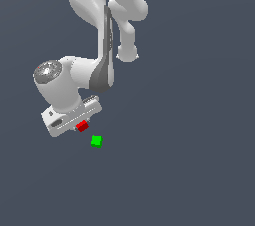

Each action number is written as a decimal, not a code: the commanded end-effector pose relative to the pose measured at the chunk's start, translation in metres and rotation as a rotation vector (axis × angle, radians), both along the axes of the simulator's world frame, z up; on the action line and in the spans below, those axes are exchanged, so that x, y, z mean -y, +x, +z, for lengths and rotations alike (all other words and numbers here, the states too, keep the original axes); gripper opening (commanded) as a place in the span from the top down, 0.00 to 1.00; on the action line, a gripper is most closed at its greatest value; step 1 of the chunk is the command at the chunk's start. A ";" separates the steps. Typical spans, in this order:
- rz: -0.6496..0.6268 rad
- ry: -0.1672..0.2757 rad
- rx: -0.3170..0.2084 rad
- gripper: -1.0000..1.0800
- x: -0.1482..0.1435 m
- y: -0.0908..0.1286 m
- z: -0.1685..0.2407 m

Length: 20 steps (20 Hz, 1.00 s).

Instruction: Stack the red cube on top of the green cube.

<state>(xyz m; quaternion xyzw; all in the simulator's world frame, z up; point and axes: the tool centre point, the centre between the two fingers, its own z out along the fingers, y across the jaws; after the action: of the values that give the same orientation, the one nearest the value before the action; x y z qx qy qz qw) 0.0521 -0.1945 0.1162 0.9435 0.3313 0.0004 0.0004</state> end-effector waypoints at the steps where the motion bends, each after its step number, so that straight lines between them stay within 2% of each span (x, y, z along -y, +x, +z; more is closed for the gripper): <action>1: 0.000 0.000 -0.001 1.00 0.000 0.000 0.004; 8: 0.000 0.000 0.000 1.00 -0.006 0.004 -0.004; 20: 0.000 0.000 -0.001 1.00 -0.048 0.034 -0.050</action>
<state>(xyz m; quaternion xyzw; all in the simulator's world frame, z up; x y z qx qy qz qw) 0.0822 -0.1501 0.0701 0.9434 0.3317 -0.0006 -0.0006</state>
